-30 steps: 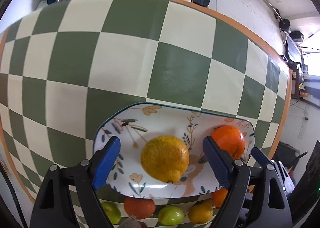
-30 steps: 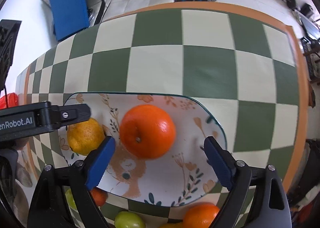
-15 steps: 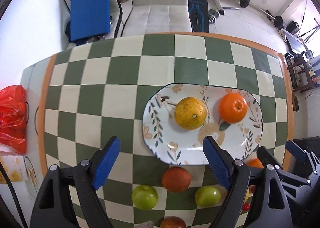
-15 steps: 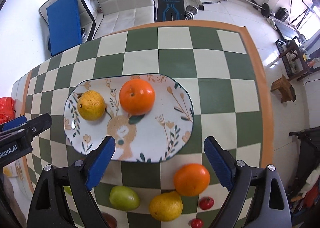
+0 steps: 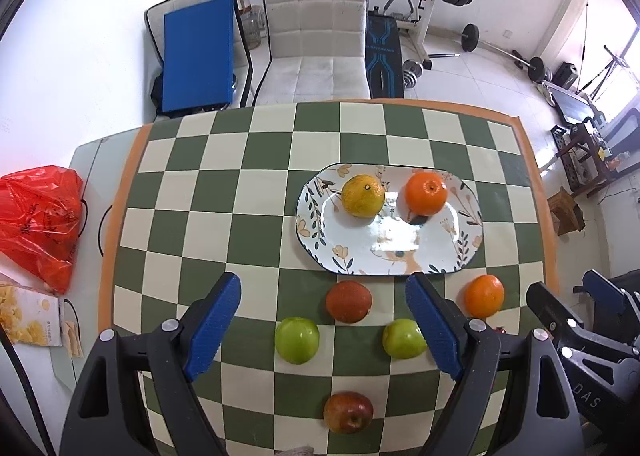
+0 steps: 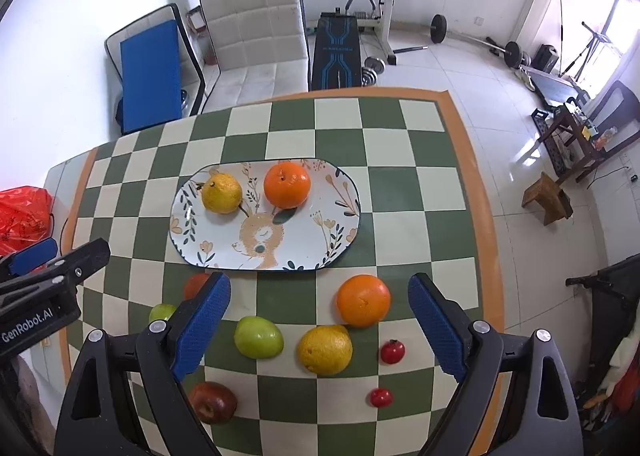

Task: Organize fruits
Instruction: 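Grasp the red apple with the left tool while the right tool grasps the large lemon, then place the red apple and large lemon on the plate, opening both tools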

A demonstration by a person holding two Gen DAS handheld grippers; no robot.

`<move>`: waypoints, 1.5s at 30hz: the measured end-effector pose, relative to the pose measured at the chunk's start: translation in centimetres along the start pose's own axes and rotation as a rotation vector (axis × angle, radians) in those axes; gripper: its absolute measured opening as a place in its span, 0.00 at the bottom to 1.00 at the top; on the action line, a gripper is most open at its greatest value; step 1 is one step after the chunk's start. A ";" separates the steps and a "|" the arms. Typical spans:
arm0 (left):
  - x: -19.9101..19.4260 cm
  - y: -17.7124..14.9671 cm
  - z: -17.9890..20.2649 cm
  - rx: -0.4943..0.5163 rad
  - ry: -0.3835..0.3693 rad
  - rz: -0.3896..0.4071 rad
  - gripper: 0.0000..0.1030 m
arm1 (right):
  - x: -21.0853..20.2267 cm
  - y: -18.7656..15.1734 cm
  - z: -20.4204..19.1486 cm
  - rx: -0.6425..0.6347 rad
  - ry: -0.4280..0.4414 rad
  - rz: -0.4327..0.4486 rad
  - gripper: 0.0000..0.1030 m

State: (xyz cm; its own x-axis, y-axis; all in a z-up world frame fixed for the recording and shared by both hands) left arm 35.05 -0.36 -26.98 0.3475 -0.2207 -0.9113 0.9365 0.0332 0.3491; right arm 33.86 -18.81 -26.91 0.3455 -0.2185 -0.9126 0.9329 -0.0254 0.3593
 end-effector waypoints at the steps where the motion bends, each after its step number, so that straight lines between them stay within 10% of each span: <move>1: -0.6 -0.2 0.2 0.004 -0.002 0.009 0.82 | -0.7 -0.2 0.2 0.003 0.004 0.007 0.90; 17: -6.3 -2.0 1.8 0.033 -0.036 0.093 0.85 | -8.7 -2.3 1.8 0.072 0.082 0.096 0.90; 19: -5.3 -2.2 1.4 0.022 -0.033 0.061 0.99 | -8.1 -2.3 2.2 0.086 0.089 0.085 0.90; 36: 13.7 -18.9 -0.7 -0.146 -0.074 -0.544 0.99 | 14.4 -11.2 -0.6 0.024 0.124 -0.377 0.74; 41: 16.3 -20.8 0.3 -0.106 -0.075 -0.591 0.61 | 16.3 -12.4 -2.1 -0.013 0.136 -0.415 0.64; 45: 15.9 -21.2 0.7 -0.078 -0.073 -0.560 0.61 | 15.7 -14.5 -2.6 -0.037 0.159 -0.457 0.64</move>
State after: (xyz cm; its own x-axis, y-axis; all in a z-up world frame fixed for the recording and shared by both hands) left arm 20.73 -5.23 -48.77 -0.2042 -0.2920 -0.9344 0.9786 -0.0365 -0.2024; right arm 26.03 -19.31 -46.92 -0.0915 -0.0414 -0.9949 0.9948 -0.0487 -0.0895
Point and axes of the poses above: each gripper's, at about its wrist camera, not at the fingertips, and x roughly the way its jaws point, z to its right, y to its top, the point moved 8 cm from there along x, roughly the way its jaws point, and after that the axes turned 14 degrees about -y, right-handed, at the moved point
